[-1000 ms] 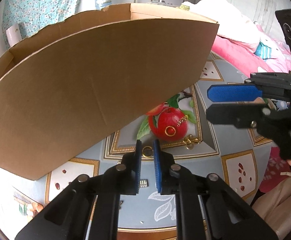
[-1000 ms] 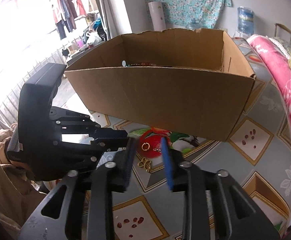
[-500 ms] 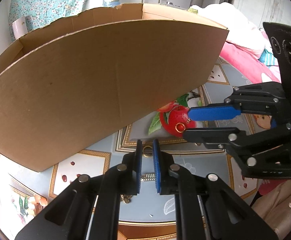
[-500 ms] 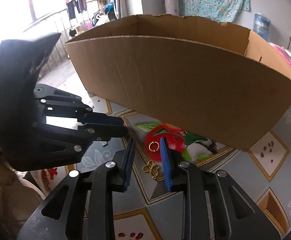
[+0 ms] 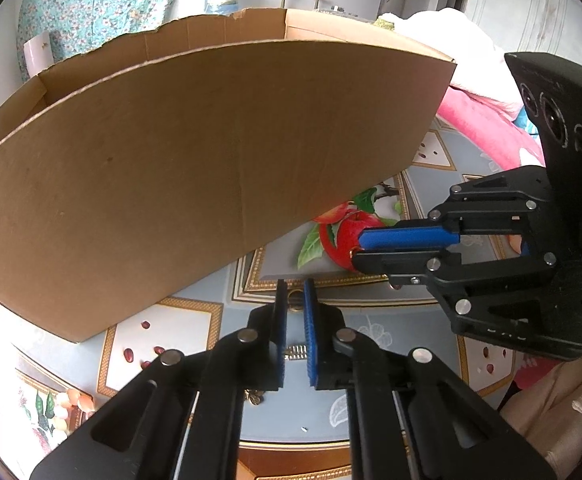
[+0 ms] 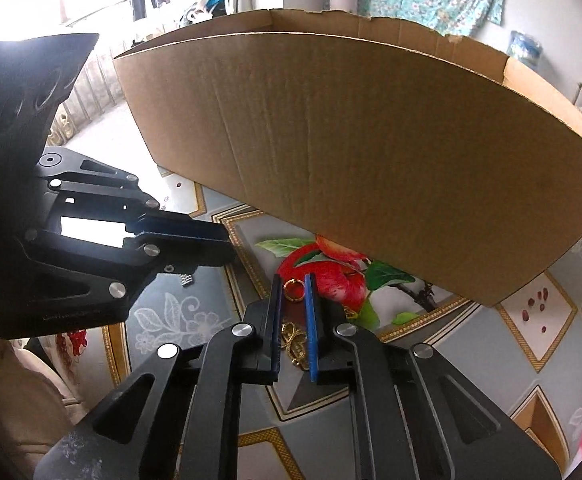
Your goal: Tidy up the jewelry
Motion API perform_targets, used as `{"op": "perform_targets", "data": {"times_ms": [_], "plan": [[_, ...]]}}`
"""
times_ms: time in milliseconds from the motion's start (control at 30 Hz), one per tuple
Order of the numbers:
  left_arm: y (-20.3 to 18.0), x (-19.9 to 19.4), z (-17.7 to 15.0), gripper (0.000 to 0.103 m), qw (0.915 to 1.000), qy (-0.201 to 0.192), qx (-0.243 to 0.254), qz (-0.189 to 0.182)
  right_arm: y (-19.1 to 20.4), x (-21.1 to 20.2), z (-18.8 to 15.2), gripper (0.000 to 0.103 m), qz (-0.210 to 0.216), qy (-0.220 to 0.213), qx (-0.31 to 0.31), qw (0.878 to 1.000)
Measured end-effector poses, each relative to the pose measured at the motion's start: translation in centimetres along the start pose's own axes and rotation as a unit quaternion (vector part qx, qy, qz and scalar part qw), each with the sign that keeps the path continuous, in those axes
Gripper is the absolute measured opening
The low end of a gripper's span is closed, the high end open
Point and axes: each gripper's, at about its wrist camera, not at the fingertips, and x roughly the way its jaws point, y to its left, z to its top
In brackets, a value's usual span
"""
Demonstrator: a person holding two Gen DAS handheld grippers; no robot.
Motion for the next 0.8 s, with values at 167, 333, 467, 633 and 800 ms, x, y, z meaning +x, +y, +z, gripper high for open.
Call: {"op": "perform_targets", "data": {"times_ms": [167, 333, 467, 633, 800], "plan": [[0.1, -0.2, -0.2, 0.007, 1.0, 0.0, -0.003, -0.007, -0.1, -0.5, 0.0, 0.008, -0.005, -0.005, 0.005, 1.0], [-0.1, -0.6, -0.4, 0.007, 0.9997, 0.009, -0.002, -0.022, -0.1, -1.3, -0.2, 0.008, -0.01, -0.01, 0.009, 1.0], [-0.1, -0.6, -0.5, 0.008, 0.9997, 0.011, -0.008, -0.022, 0.4, -0.8, -0.4, 0.008, -0.01, -0.009, 0.009, 1.0], [0.0, -0.7, -0.4, 0.023, 0.9997, 0.012, -0.008, -0.022, -0.1, -1.1, -0.7, 0.009, -0.007, -0.011, 0.01, 1.0], [-0.2, -0.7, -0.2, 0.029, 0.9997, 0.009, -0.002, -0.021, -0.4, -1.1, -0.7, 0.008, -0.007, -0.014, 0.012, 1.0]]}}
